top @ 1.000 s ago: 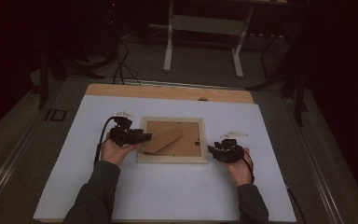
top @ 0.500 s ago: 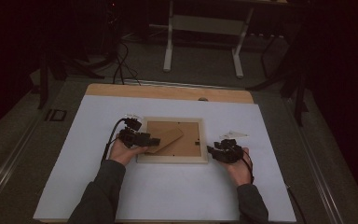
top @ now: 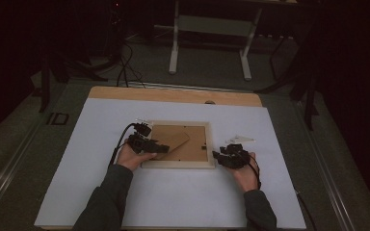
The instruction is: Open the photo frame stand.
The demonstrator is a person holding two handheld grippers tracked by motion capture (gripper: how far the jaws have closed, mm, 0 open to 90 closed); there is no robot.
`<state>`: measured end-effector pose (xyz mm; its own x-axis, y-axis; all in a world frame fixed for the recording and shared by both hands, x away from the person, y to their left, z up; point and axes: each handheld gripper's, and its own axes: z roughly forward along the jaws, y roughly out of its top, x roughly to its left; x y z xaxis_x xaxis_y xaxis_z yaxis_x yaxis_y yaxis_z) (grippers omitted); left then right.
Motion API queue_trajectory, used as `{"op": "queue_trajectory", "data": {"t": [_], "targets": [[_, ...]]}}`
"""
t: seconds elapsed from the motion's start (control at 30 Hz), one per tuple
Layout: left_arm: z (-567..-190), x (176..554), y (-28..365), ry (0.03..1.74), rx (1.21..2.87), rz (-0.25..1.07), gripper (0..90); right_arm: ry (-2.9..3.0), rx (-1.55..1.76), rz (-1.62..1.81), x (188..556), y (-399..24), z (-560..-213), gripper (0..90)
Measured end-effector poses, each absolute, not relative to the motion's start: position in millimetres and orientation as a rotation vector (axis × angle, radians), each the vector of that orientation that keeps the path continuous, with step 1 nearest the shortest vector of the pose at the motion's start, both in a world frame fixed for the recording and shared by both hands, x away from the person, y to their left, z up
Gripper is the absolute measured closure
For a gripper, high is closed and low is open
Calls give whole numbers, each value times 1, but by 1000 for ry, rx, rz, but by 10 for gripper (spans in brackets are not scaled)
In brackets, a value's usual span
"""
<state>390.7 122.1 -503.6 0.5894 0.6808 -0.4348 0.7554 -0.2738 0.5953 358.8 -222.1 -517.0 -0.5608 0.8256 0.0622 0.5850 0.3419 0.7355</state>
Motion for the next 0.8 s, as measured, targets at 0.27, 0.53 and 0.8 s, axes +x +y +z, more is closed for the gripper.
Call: {"op": "queue_trajectory", "data": {"t": [0.27, 0.53, 0.8], "targets": [[-503, 389, 114, 1120, 2084, -78, 381, 2285, 1263, 1053, 359, -223, -517, 574], [-499, 388, 111, 1097, 2114, -39, 401, 2288, 1264, 1051, 359, -223, -518, 571], [-496, 383, 107, 1061, 2147, 36, 401, 2288, 1261, 1052, 360, -223, -517, 570]]}}
